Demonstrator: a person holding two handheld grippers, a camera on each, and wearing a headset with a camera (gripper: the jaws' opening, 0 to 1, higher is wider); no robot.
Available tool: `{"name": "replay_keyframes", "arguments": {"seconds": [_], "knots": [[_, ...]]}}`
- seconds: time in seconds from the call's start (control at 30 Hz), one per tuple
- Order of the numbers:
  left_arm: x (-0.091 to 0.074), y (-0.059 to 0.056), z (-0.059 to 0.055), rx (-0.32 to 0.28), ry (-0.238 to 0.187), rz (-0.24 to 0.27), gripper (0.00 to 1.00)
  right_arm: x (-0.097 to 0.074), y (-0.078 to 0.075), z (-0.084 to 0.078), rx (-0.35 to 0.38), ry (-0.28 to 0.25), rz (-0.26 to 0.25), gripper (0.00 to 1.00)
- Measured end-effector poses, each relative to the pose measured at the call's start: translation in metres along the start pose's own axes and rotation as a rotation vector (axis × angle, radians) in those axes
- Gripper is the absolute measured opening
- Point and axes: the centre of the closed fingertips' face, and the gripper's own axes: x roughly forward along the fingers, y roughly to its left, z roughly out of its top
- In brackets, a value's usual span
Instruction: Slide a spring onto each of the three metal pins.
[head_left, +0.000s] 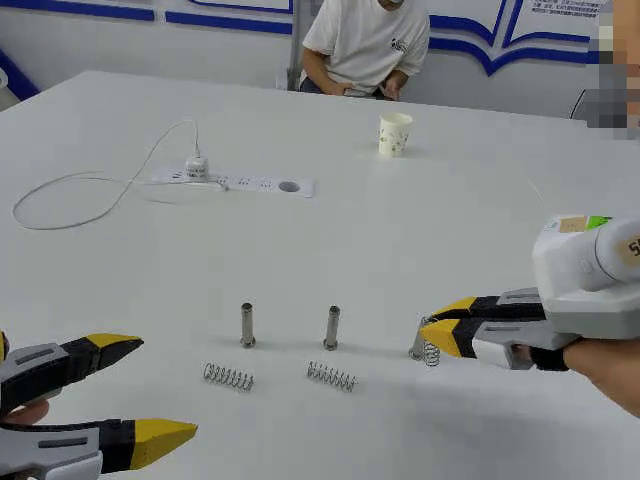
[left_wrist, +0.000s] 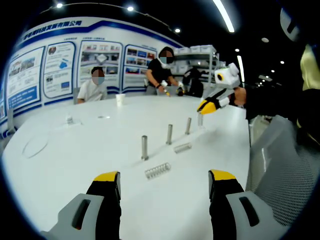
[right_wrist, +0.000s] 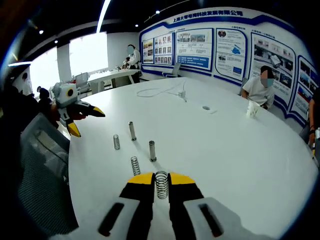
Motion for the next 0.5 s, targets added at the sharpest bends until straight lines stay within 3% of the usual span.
{"name": "replay_keyframes", "arguments": {"seconds": [0.5], "knots": [[-0.001, 0.001, 0.001, -0.013, -0.01, 0.005, 0.73, -0.008, -0.014, 0.022, 0.022, -0.117, -0.047, 0.12]]}}
